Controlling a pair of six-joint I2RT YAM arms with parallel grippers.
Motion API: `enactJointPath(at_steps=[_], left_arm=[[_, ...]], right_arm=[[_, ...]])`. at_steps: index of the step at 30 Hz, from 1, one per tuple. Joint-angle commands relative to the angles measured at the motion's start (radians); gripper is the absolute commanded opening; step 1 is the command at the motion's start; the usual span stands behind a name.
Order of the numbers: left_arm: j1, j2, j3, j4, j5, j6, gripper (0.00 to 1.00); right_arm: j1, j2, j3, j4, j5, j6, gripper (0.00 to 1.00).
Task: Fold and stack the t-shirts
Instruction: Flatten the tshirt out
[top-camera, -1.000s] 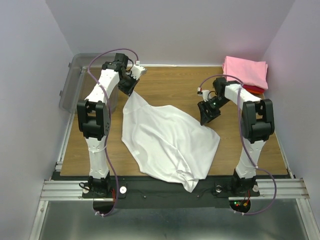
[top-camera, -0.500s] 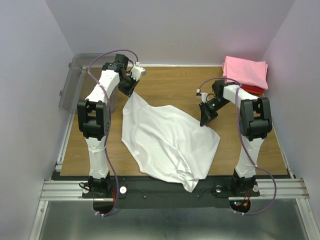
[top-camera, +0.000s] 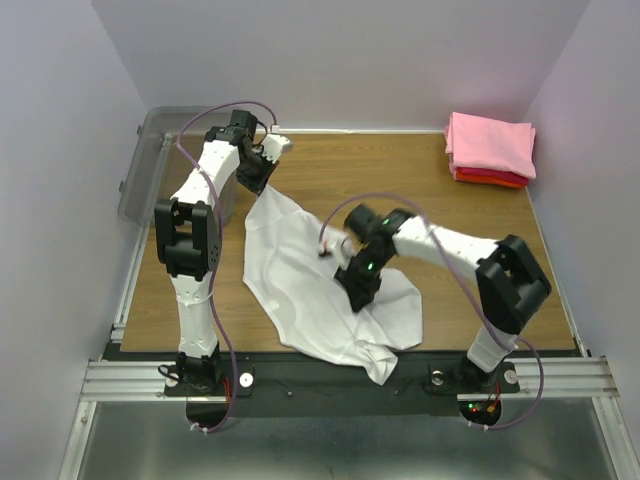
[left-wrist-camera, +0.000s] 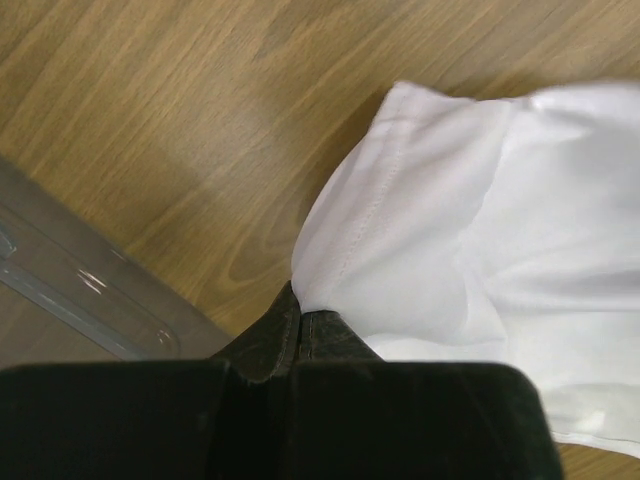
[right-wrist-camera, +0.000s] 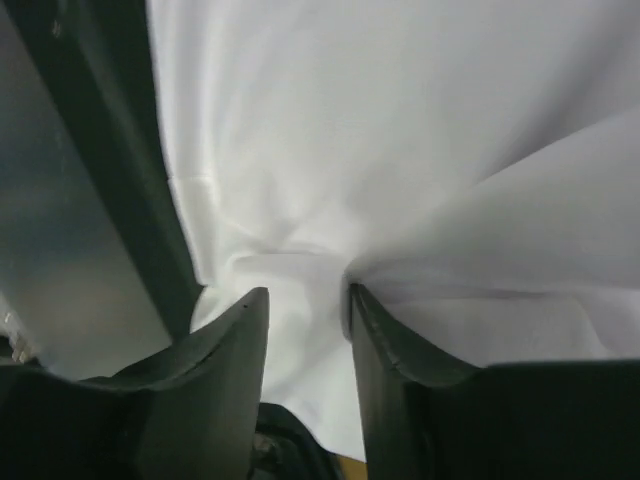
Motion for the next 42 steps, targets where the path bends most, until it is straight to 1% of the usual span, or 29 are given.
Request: enactJointPath(at_steps=[1, 3, 4, 6, 8, 10, 12, 17, 18, 20, 22, 27, 31, 33, 35, 37, 38, 40, 41, 42], left_arm=[[0.000, -0.043, -0.025, -0.001, 0.004, -0.004, 0.02], [0.000, -0.050, -0.033, 0.004, 0.004, -0.001, 0.02], [0.001, -0.050, -0.039, 0.005, 0.002, 0.002, 0.02], [0.000, -0.048, -0.040, 0.002, 0.001, 0.002, 0.02], [0.000, -0.045, -0.040, 0.002, 0.002, 0.004, 0.02], [0.000, -0.040, -0.039, 0.007, 0.004, -0.001, 0.02], [0.000, -0.036, -0.039, 0.008, 0.006, -0.001, 0.02], [0.000, -0.034, -0.050, 0.014, 0.007, -0.006, 0.02], [0.000, -0.036, -0.054, 0.020, 0.009, -0.007, 0.02], [0.000, -0.037, -0.067, 0.024, 0.007, -0.007, 0.02], [0.000, -0.042, -0.073, 0.024, 0.006, -0.004, 0.02], [0.003, -0.040, -0.074, 0.025, 0.002, 0.000, 0.02], [0.001, -0.039, -0.079, 0.030, 0.002, -0.001, 0.02], [0.003, -0.037, -0.085, 0.033, 0.004, -0.001, 0.02], [0.001, -0.037, -0.085, 0.033, 0.004, -0.001, 0.02], [0.002, -0.037, -0.082, 0.033, 0.002, -0.001, 0.02], [0.001, -0.037, -0.082, 0.034, 0.002, -0.001, 0.02], [0.001, -0.037, -0.083, 0.033, -0.001, -0.003, 0.02], [0.001, -0.037, -0.083, 0.034, -0.001, -0.003, 0.02], [0.001, -0.037, -0.086, 0.033, -0.002, -0.001, 0.02]], right_arm=[[0.151, 0.008, -0.135, 0.006, 0.049, 0.048, 0.50], [0.132, -0.035, -0.112, 0.000, 0.052, 0.045, 0.61], [0.098, -0.055, -0.071, -0.003, 0.052, 0.055, 0.63], [0.052, -0.091, -0.020, -0.003, 0.049, 0.063, 0.59], [-0.031, -0.088, 0.043, 0.000, 0.078, 0.069, 0.55], [-0.092, -0.045, 0.069, 0.005, 0.122, 0.060, 0.54], [-0.115, 0.012, 0.086, 0.011, 0.159, 0.055, 0.54], [-0.117, 0.099, 0.101, 0.075, 0.162, 0.100, 0.59], [-0.117, 0.112, 0.110, 0.083, 0.161, 0.109, 0.63], [-0.117, 0.157, 0.120, 0.080, 0.127, 0.120, 0.63], [-0.119, 0.168, 0.111, 0.077, 0.092, 0.123, 0.63], [-0.119, 0.146, 0.072, 0.054, 0.012, 0.127, 0.63], [-0.119, 0.106, 0.031, 0.020, -0.131, 0.137, 0.61], [-0.119, 0.096, 0.008, -0.016, -0.163, 0.124, 0.61], [-0.117, 0.096, 0.002, -0.073, -0.163, 0.074, 0.60], [-0.117, 0.098, -0.009, -0.109, -0.154, 0.036, 0.57], [-0.115, 0.096, -0.014, -0.145, -0.154, -0.009, 0.55], [-0.117, 0.095, -0.018, -0.190, -0.151, -0.055, 0.35], [-0.117, 0.092, -0.017, -0.239, -0.149, -0.108, 0.19], [-0.117, 0.089, -0.017, -0.260, -0.140, -0.135, 0.13]])
